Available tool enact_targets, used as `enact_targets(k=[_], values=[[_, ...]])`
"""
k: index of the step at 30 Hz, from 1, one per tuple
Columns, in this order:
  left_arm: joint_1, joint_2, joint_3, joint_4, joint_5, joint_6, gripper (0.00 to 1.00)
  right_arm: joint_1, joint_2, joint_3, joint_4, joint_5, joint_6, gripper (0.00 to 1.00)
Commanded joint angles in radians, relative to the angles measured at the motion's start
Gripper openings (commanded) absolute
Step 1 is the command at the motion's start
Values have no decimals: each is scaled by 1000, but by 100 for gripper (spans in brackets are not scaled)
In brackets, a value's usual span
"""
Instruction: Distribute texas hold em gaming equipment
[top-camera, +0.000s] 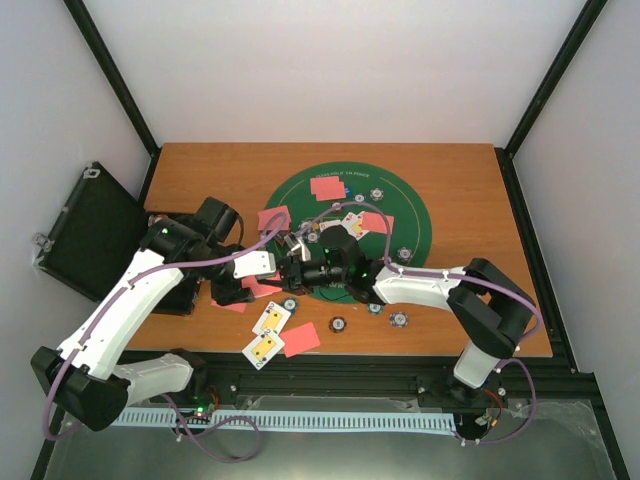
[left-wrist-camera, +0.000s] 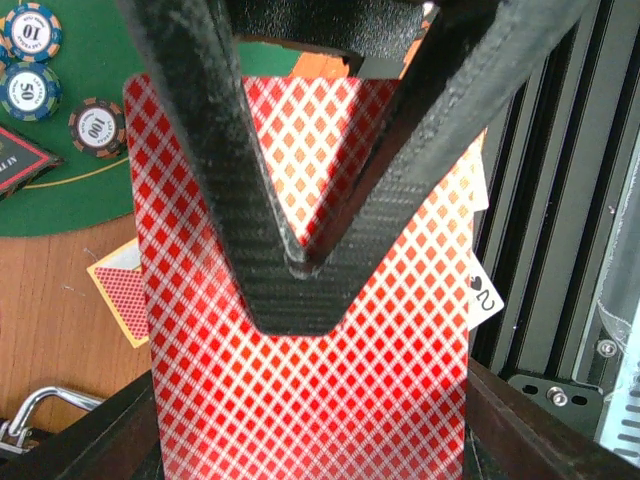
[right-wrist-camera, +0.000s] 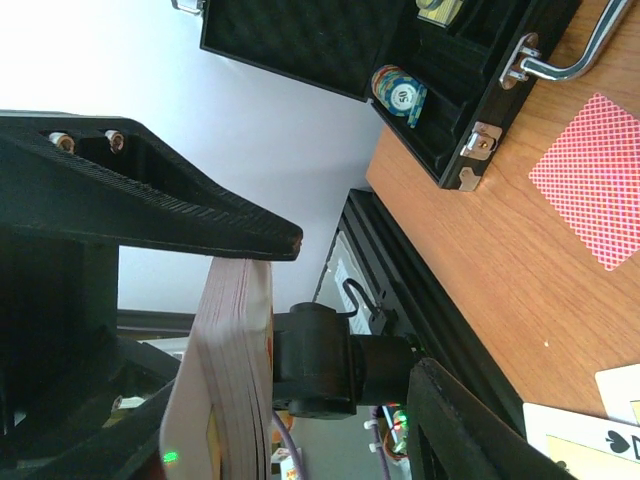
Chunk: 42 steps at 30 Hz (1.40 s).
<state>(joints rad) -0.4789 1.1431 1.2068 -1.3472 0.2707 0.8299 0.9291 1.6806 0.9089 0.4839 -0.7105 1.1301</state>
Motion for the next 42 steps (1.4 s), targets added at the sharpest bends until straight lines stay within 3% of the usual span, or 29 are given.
enact_targets(k=[1,7,14,25,29,34,42], values=[[-4,-14,53,-22,4,1,16,-24,-15,-25,-124,49,-43,47],[-4,-19,25,-3,-31,7,16,-26,-53,-20,-174,63,-62,36],[-5,-23,-11,41,-57,6,15,-26,-93,-14,-218,80,-67,3],[-5,-27,-24,48,-72,5,15,-97,-187,15,-408,91,-180,3],[-4,-24,-38,59,-89,2,15,-211,-236,15,-508,55,-247,3],[-4,-31,-88,95,-127,2,14,-451,-274,26,-662,11,-373,3],[89,18,-208,204,-189,30,13,-801,-75,182,-852,24,-596,3]])
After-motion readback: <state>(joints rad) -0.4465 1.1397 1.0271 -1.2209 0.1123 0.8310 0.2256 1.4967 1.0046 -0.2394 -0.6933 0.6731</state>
